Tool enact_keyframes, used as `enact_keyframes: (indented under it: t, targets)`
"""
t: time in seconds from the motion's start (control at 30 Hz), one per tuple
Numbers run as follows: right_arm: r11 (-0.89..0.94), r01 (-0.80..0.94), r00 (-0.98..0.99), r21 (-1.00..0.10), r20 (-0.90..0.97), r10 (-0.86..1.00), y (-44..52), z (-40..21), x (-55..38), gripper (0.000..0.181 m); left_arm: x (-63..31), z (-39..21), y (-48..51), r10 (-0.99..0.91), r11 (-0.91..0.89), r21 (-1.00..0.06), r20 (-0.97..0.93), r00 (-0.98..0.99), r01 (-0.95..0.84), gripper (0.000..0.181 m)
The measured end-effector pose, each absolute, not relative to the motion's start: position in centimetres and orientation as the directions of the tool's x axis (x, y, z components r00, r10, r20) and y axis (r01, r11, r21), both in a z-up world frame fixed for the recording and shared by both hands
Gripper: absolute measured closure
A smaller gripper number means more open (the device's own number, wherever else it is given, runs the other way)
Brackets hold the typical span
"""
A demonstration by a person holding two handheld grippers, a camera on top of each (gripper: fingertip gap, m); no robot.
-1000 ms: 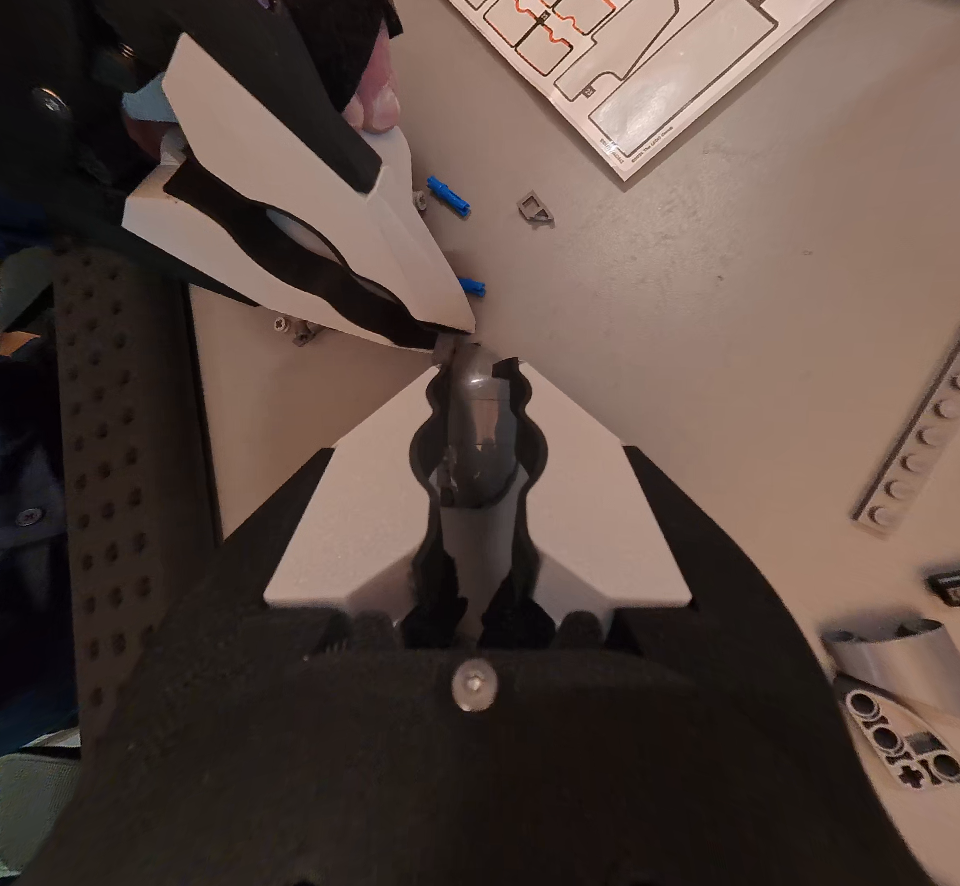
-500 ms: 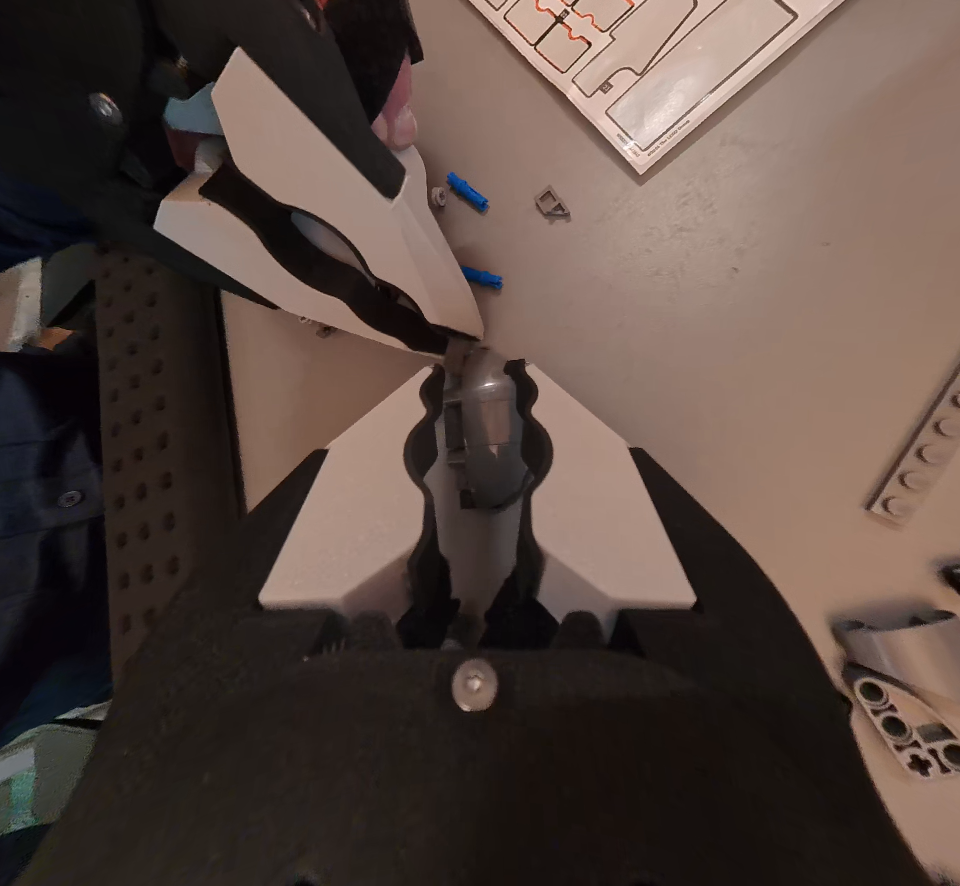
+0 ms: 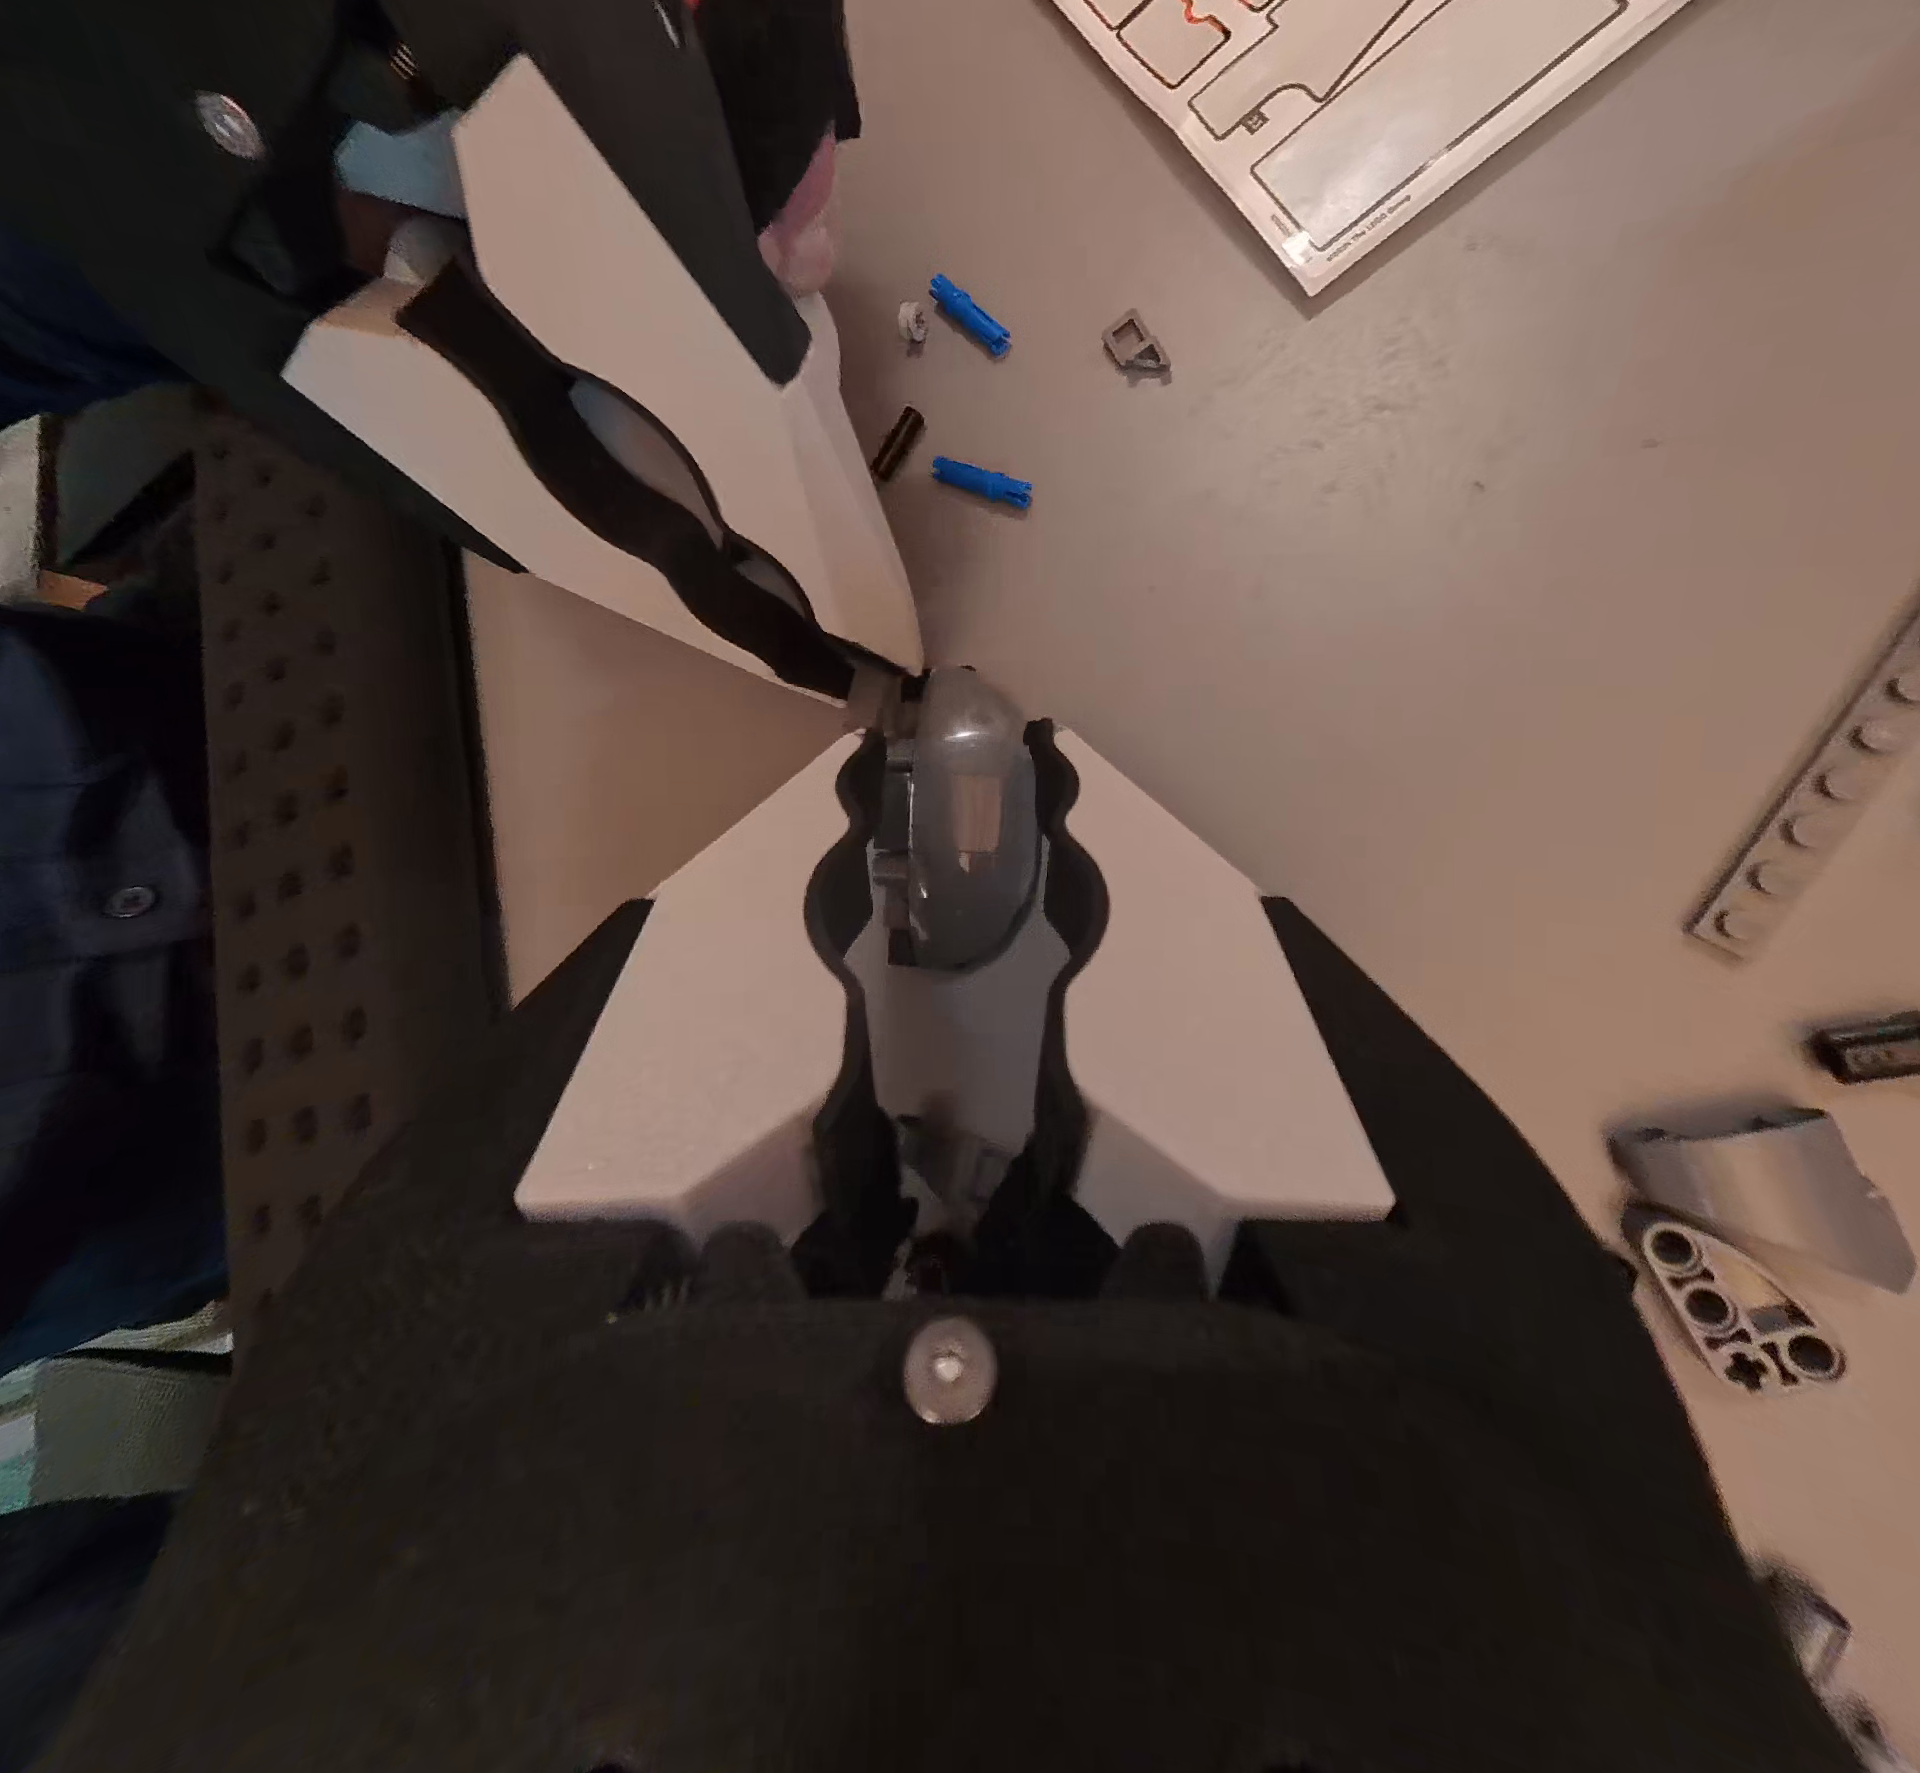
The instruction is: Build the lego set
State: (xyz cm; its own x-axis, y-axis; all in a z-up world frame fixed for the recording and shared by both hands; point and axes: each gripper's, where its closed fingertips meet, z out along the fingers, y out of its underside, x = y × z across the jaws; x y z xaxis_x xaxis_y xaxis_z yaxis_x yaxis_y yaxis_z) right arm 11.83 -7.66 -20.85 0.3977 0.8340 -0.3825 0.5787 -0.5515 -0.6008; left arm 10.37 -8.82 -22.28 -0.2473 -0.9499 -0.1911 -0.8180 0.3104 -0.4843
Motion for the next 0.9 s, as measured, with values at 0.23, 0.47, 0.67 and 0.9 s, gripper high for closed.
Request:
enact_keyframes:
  t: [0.23, 0.47, 0.67, 0.9]
  targets:
    - [-0.557, 0.613, 0.404, -0.561, -0.383, 0.831, -8.1, -21.9, 11.8, 0.15, 10.5, -22.6, -8.6, -0.957, 0.287, -0.485, -0.174, -0.231, -0.826, 0.174]
    - [-0.566, 0.601, 0.407, -0.564, -0.394, 0.824, -8.1, -22.0, 11.6, 0.153, 10.7, -22.7, -8.9, -0.955, 0.295, -0.481, -0.172, -0.242, -0.826, 0.174]
    - [-0.57, 0.593, 0.404, -0.568, -0.403, 0.821, -8.2, -22.0, 11.5, 0.157, 10.7, -22.7, -9.0, -0.954, 0.298, -0.473, -0.171, -0.245, -0.829, 0.174]
    - [-0.572, 0.604, 0.4, -0.555, -0.409, 0.82, -8.6, -21.8, 11.6, 0.145, 10.9, -22.7, -8.9, -0.945, 0.319, -0.443, -0.213, -0.248, -0.837, 0.175]
